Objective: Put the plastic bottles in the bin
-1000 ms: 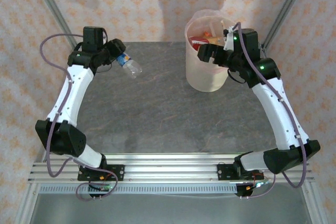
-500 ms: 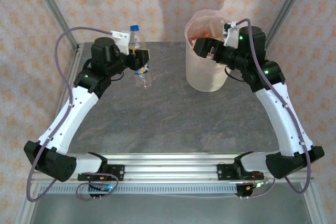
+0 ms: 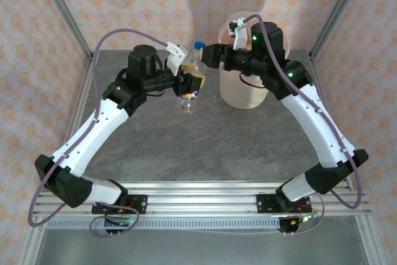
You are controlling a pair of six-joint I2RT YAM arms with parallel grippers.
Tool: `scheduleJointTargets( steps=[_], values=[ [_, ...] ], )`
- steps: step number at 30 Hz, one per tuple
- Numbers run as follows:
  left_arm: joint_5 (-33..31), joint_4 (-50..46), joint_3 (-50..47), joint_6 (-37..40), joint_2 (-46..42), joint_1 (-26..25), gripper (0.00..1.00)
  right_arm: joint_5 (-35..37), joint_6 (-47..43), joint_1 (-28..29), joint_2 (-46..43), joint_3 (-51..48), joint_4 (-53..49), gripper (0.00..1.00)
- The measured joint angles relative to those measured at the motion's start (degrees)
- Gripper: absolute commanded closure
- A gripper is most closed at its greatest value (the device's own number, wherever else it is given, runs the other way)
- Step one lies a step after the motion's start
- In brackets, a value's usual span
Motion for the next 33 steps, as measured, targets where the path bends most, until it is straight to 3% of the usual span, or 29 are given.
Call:
scheduleJointTargets(
  steps=[16,18,23,24,26,28,33],
  values=[
    [3.8,-2.49,1.11,1.92,0.22,-0.68,0.45,-3.58,1.77,0.79,2.54,1.2,3.48,0.49],
    [3.96,-2.75,1.22,1.95,0.22,-0.68,0.45,-3.61,2.32,0.9,2.6,1.11,3.93,0.58],
    [3.72,-3.74,1.6,1.84,0.33,-0.68,0.43,-2.8,1.77,1.05,2.6,0.72,4.66,0.9],
    [3.48,-4.02,1.64,1.73,0.33,-0.66,0.41,-2.4,1.86,1.03,2.58,0.39,4.79,0.96],
    [3.13,-4.5,1.64,1.33,0.33,-0.68,0.26,-1.95,1.97,1.07,2.4,-0.35,5.53,1.0],
    [2.34,-4.9,1.81,1.22,0.33,-0.68,0.01,-0.59,2.69,1.05,1.68,-1.6,6.19,1.0],
    [-0.42,-4.13,3.15,0.35,-0.13,-1.18,0.0,6.25,3.37,1.01,-0.61,-5.38,6.67,1.0]
  ],
)
